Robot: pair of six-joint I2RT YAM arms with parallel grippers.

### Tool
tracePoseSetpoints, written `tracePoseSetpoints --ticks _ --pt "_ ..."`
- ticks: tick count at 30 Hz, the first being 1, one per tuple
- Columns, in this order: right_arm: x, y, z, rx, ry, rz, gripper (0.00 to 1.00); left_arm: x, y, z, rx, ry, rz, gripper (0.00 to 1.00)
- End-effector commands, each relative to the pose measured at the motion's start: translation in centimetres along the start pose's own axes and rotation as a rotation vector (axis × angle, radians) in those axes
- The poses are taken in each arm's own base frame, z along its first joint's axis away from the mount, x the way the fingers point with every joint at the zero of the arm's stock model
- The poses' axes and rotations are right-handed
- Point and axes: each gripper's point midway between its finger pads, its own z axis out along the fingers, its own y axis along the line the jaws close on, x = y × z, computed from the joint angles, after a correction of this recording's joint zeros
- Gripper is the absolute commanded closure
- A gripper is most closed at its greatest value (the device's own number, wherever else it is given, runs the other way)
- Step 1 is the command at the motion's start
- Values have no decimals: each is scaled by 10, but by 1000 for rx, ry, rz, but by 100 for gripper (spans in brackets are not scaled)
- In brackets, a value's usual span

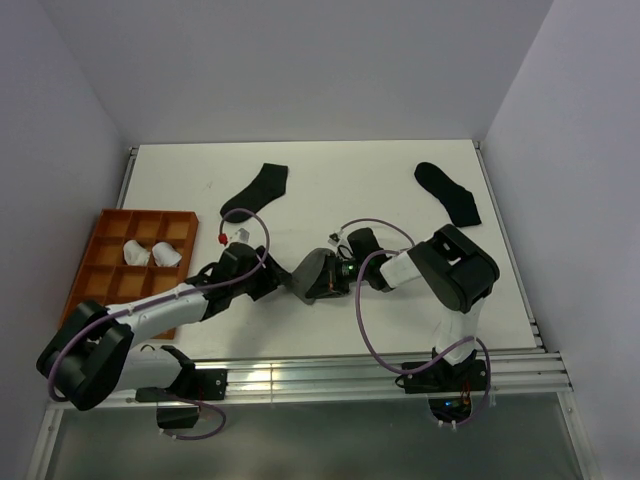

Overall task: Roll the socks
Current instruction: Roll the sock at the center of the board.

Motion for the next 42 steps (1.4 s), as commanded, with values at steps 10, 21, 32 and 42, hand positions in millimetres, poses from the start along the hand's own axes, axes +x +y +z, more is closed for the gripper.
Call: tracePoseSetpoints --ticks 10,21,32,42 --pt "12 -27 4 85 47 74 100 9 -6 -6 202 -55 67 39" --pt "12 -26 5 80 52 70 100 11 -6 -6 256 -73 138 37" --pt "12 -25 5 79 57 66 100 18 3 -6 287 -77 171 40" --pt "11 -24 4 78 55 58 100 18 18 12 193 -63 196 45"
